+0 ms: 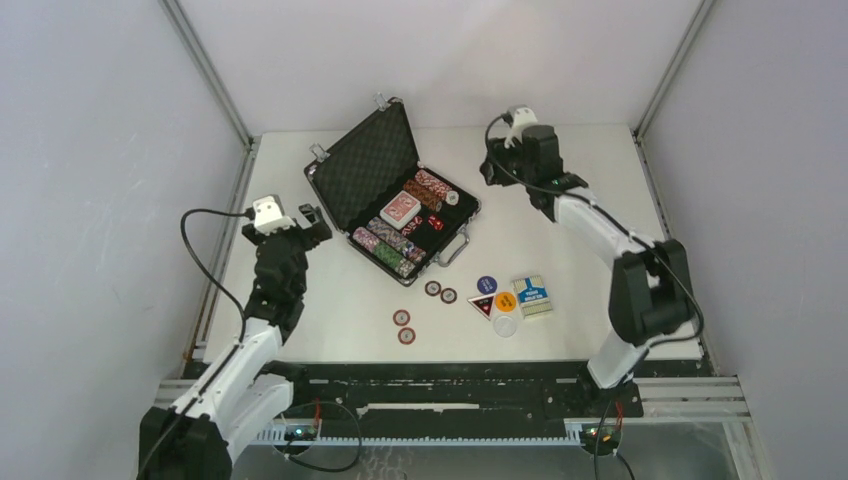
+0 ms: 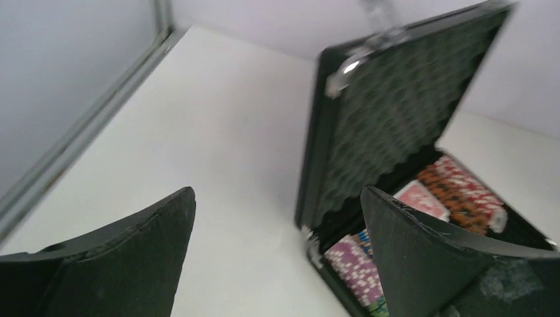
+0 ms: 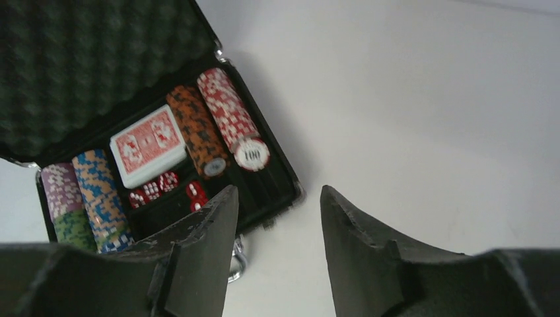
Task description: Pack up texas hold em set
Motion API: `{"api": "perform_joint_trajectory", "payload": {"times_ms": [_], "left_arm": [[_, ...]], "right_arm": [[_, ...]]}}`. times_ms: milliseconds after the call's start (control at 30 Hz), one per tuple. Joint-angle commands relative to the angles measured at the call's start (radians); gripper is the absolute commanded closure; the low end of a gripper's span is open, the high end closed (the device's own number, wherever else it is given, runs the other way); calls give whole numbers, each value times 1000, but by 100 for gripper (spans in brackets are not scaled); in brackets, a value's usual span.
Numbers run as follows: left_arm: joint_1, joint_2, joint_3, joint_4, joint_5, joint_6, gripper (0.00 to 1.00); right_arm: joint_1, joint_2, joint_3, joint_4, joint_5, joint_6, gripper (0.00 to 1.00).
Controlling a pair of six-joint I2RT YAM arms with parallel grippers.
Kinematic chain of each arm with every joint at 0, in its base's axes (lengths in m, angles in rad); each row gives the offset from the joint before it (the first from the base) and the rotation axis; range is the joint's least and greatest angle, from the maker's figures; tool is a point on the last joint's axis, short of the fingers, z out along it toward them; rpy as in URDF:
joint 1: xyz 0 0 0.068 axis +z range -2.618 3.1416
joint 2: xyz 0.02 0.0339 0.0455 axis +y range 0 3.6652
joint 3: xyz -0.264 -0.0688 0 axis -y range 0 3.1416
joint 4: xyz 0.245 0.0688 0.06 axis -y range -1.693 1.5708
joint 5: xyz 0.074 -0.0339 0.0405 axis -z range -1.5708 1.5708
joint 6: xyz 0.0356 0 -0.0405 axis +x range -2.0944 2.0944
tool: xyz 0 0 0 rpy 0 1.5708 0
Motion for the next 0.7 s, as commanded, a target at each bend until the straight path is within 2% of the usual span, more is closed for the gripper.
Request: {"api": "perform_joint_trajectory", "payload": {"times_ms": [0,100,200,333,567,667], "left_arm": [[-10,47,26,-196,-297,-241,0],[-7,38,4,-197,-322,-292,0],[-7,35,17,-212,-286,-256,1],[-7,26,25,-261,-312,-286,0],[-7,41,-7,-258,-279,-301,0],[-6,65,8,-285,-307,-300,0]], "right_arm": [[-12,151,233,-78,-150,-68,43],[-9,255,344,-118,-164,-124,46],[-20,341,442,-167,-189,-186,46],[-51,439,560,-260,-300,-217,46],[-23,526,591,-319,-301,-283,41],[-9,547,599,-331,-301,-288,40]]}}
